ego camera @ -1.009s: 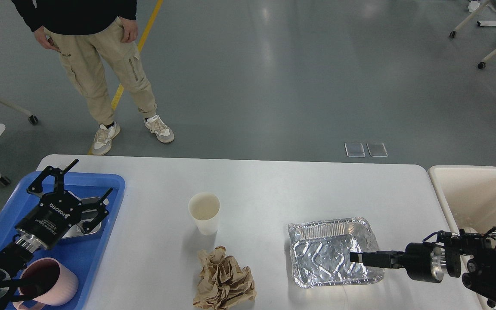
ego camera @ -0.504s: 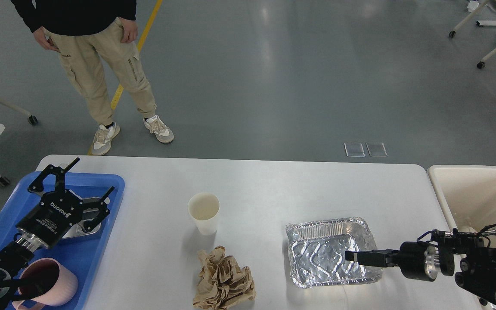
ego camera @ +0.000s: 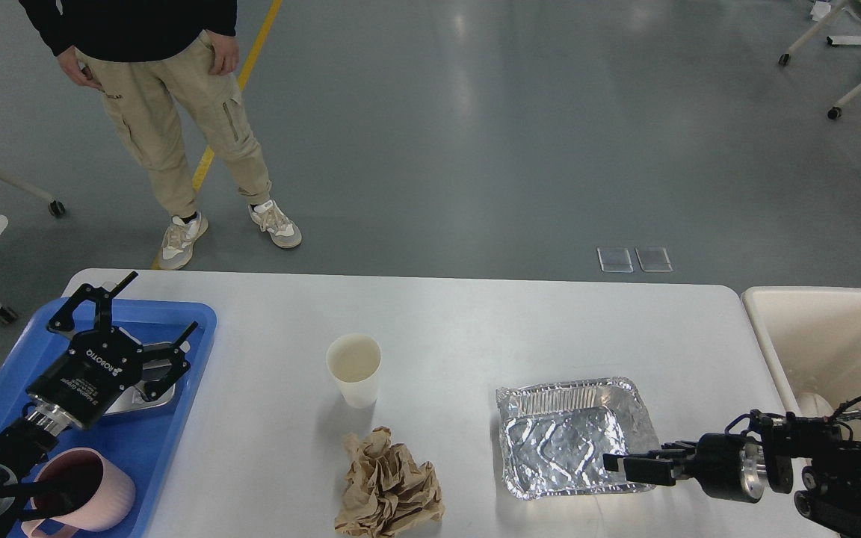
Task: Tidy desktop
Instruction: 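Reach the right gripper low to the foil tray's edge, then grasp the foil tray edge with the right gripper and lift it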
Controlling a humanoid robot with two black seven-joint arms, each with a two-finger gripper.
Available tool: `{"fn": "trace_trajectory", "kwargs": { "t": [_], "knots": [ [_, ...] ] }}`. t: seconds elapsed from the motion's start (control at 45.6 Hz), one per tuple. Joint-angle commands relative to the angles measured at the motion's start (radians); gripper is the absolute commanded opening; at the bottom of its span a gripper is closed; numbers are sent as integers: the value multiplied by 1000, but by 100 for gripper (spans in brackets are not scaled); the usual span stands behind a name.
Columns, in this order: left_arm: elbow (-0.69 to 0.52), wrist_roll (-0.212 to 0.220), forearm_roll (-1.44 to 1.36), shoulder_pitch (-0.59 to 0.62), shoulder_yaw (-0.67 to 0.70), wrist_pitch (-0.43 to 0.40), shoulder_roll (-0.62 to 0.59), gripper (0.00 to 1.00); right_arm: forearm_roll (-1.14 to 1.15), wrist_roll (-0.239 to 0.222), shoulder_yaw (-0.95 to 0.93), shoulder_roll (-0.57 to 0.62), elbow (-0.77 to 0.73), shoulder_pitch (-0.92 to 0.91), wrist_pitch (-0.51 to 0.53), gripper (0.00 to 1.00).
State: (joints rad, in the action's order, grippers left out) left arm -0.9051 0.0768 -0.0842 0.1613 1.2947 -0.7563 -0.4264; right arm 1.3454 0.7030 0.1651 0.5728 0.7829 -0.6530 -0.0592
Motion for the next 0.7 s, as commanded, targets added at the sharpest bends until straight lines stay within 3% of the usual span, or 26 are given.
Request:
{"fn": "trace_trajectory", "kwargs": {
  "t": [0.0,0.066,0.175,0.263,0.482,0.68],
  "knots": [
    [0,0,1,0,0,-3,0,98,4,29,36,-20,-22,-5,-24,45],
    [0,0,1,0,1,-9,0,98,4,39,44,-42,-53,-8,-30,37],
    [2,0,0,-2,5,-12,-2,98,4,81,71,-60,-89,-11,-33,10],
    [2,0,1,-3,9,-14,0,98,4,108,96,-80,-129,-13,-53,0],
    [2,0,0,-2,9,-14,0,98,1,200,175,-114,-223,-13,-116,0],
    [2,0,0,-2,9,-14,0,98,1,211,200,-114,-269,-13,-133,0]
  ]
}}
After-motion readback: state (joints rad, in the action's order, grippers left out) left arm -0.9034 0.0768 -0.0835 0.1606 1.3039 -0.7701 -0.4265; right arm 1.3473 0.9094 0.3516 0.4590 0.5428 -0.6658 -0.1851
